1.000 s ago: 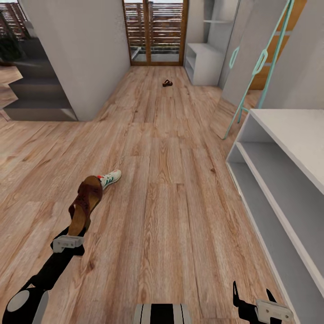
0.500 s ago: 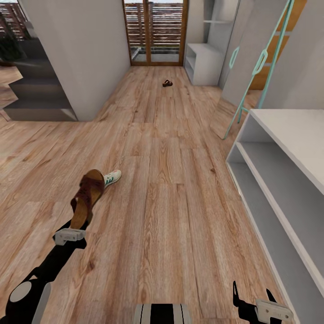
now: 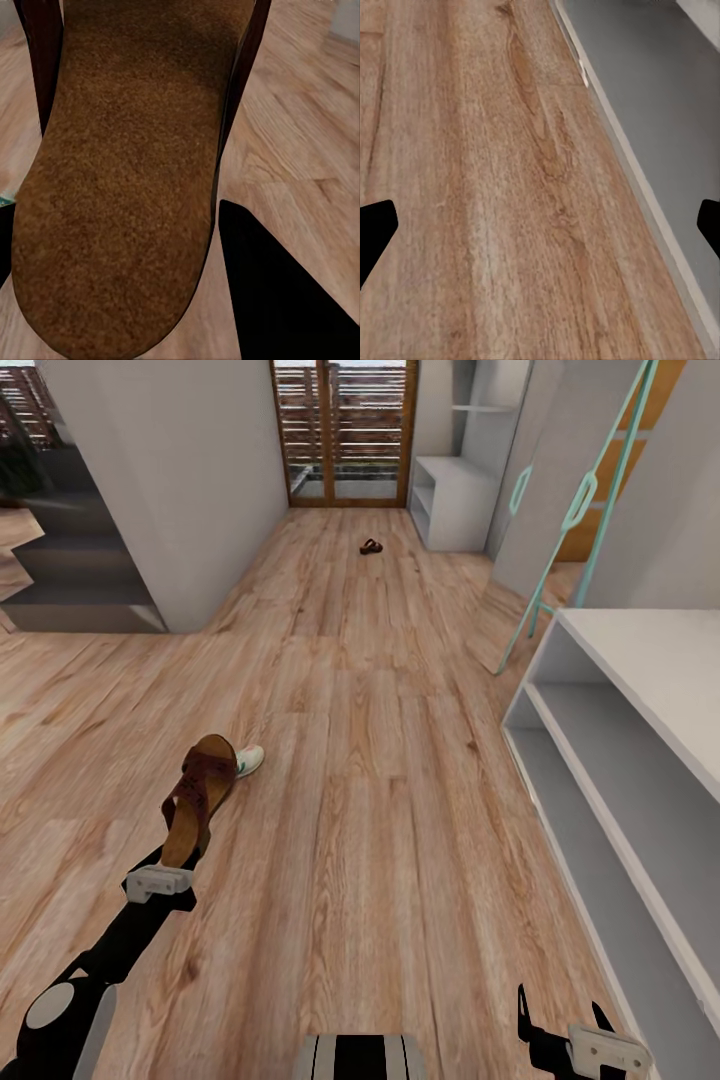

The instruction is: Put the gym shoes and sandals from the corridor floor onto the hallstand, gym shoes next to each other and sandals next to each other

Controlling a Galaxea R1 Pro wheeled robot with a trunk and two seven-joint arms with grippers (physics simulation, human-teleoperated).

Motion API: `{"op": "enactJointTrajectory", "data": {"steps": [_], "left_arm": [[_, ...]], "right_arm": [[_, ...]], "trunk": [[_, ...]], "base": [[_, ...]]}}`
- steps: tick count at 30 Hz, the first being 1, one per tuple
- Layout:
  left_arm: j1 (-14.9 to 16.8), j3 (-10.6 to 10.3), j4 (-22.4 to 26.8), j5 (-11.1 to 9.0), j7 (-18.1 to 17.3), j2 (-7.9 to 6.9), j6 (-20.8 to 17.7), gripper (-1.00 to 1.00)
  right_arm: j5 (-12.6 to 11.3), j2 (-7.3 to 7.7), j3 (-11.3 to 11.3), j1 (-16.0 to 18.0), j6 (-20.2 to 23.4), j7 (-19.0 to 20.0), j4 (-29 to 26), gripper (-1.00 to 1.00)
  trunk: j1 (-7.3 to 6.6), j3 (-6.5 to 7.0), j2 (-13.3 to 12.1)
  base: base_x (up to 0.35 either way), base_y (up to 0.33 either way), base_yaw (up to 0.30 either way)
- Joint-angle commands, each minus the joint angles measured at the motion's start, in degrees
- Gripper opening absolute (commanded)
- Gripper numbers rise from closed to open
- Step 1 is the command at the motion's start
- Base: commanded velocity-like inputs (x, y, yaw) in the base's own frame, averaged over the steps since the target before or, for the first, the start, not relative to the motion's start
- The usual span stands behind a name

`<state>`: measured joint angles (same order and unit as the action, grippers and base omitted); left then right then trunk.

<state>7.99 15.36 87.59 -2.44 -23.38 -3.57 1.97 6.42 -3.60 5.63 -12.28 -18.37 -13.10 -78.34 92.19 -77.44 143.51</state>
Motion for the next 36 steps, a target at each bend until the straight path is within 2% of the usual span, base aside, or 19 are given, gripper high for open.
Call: {"op": "enactJointTrajectory", "data": {"steps": [1, 36], "left_arm": [[0.0, 0.0, 0.0, 0.2, 0.0, 0.01, 0.1, -1.0], [-0.1, -0.2, -0.1, 0.1, 0.0, 0.12, 0.4, -1.0]], "right_arm": [[0.0, 0.0, 0.0, 0.0, 0.0, 0.0, 0.0, 1.0], [0.0, -0.08, 0.0, 0.0, 0.0, 0.0, 0.2, 1.0]], "trunk": [[0.0, 0.0, 0.0], [0.0, 0.0, 0.0]], "base": [[0.268, -0.091, 0.0], [0.295, -0.141, 0.0]]}}
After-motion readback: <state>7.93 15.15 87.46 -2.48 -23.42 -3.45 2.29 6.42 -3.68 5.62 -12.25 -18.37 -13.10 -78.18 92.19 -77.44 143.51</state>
